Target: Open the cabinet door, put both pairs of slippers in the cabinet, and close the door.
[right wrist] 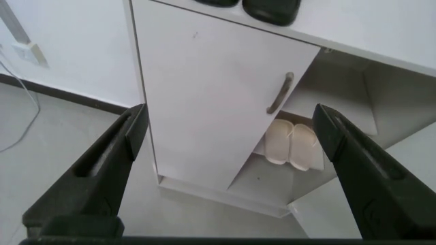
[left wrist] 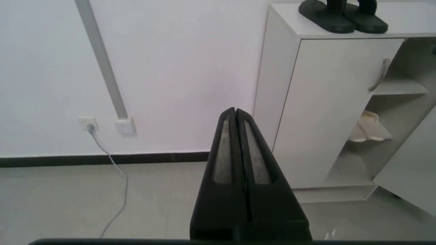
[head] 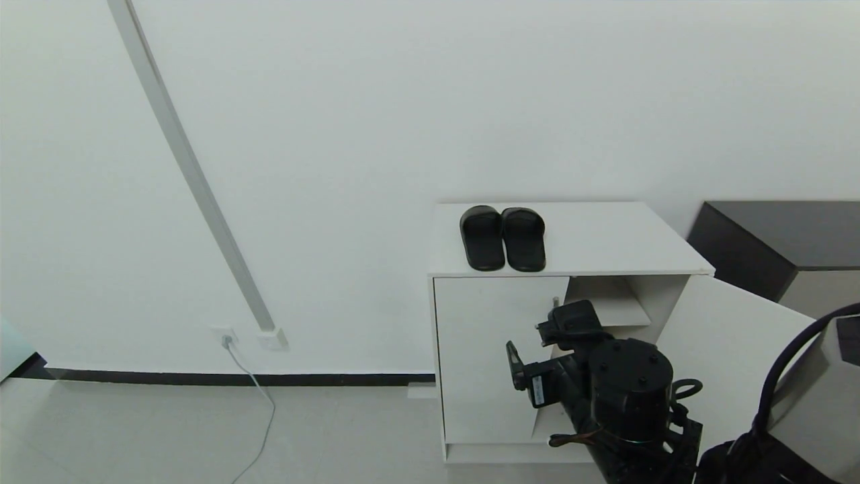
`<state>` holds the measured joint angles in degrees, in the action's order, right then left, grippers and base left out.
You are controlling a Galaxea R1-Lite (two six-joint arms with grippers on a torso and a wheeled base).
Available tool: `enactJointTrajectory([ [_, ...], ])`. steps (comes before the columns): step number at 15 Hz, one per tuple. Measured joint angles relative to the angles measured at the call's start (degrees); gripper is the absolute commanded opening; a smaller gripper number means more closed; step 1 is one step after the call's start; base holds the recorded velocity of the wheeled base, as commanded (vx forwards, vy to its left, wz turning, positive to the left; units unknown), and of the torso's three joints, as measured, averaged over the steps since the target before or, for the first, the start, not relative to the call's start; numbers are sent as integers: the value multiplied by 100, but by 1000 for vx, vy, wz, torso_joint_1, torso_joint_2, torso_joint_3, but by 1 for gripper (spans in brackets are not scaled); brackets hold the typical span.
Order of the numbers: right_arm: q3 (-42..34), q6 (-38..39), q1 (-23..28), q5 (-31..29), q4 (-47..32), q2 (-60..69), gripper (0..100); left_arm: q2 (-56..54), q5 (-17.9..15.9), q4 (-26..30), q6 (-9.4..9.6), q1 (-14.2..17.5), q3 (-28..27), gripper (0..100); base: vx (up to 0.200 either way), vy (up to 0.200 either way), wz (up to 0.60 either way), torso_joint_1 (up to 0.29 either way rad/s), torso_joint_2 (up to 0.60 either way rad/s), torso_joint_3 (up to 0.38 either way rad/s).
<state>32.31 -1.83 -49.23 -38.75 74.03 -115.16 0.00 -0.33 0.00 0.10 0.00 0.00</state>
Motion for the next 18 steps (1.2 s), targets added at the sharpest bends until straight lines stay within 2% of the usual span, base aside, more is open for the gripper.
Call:
enactJointTrajectory([
  [7,215,-71,24,-38,169,-145,100,0,-2,0,-10,0,0,0,0,0,0,166,-350,-186],
  [8,344,-79,22,-44,-29,-138,100,0,0,0,-7,0,0,0,0,0,0,159,-354,-178],
  [10,735,212,59,-51,-1122,-62,100,2,-2,0,-7,0,0,0,0,0,0,168,-342,-181],
  [12,1476,1025,133,-46,-3029,94,100,2,-10,0,1,0,0,0,0,0,0,93,-200,-97],
  [14,2320,1904,232,-51,-4539,266,100,5,-10,0,0,0,0,0,0,0,0,0,0,0],
  [15,2575,2131,276,-57,-4793,325,100,2,-10,0,0,0,0,0,0,0,0,0,0,0],
  [18,2770,2208,408,-62,-4618,301,100,5,-11,0,0,0,0,0,200,0,0,4,1,-4],
])
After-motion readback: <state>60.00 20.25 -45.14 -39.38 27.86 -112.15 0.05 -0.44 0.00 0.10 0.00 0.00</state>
